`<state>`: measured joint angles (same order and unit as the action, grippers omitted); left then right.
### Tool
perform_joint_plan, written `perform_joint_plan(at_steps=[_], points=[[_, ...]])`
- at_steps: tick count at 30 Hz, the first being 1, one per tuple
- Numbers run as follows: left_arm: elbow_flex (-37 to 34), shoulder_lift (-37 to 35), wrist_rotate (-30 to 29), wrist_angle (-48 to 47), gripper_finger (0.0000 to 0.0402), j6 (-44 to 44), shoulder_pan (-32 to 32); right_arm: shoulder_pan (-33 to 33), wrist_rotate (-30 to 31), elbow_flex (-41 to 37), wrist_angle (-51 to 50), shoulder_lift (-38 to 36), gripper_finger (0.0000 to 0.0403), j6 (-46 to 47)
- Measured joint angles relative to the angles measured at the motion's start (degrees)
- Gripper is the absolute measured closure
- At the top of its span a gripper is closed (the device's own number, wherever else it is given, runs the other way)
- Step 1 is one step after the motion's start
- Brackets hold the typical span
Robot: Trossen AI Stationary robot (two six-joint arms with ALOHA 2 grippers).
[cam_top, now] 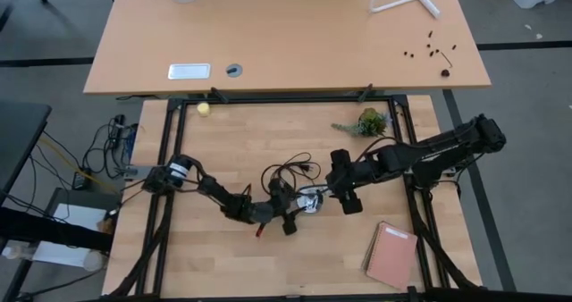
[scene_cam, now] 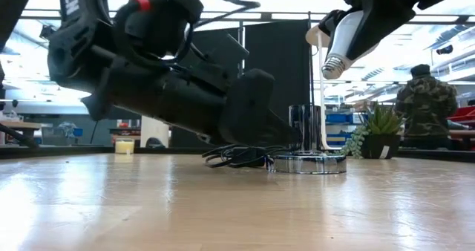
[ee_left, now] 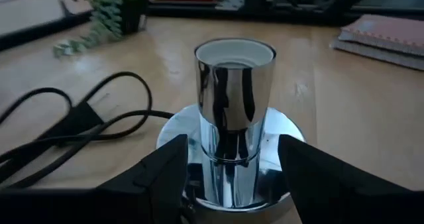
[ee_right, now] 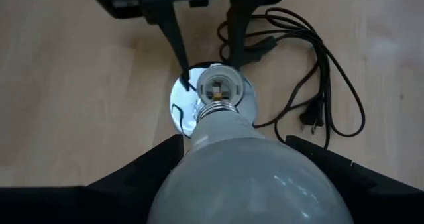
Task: Screw lightbulb
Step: Insert the white lightbulb into the metallic lamp
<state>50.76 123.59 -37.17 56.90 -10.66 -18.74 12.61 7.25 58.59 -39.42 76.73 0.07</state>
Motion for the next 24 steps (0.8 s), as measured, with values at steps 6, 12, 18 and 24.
perform_joint_plan(at_steps=[6,12,18,24], points=[[0.0,0.01,4.41,0.16,0.0163,2.7,2.23,-1.3,-2.41,0.0,0.36,0.0,0.0144,0.18],[0.07,0.02,7.23,0.72,0.0162,6.25,3.48,-2.2,-2.86,0.12,0.83,0.89,0.0137,-0.1],[0.12,0.02,8.81,4.29,0.0131,8.33,4.68,-2.84,-4.09,1.66,0.57,5.49,0.0138,-2.14],[0.22,0.07,10.1,4.2,0.0103,7.3,5.81,-3.63,-4.25,5.69,-0.32,9.96,0.0141,-4.61]])
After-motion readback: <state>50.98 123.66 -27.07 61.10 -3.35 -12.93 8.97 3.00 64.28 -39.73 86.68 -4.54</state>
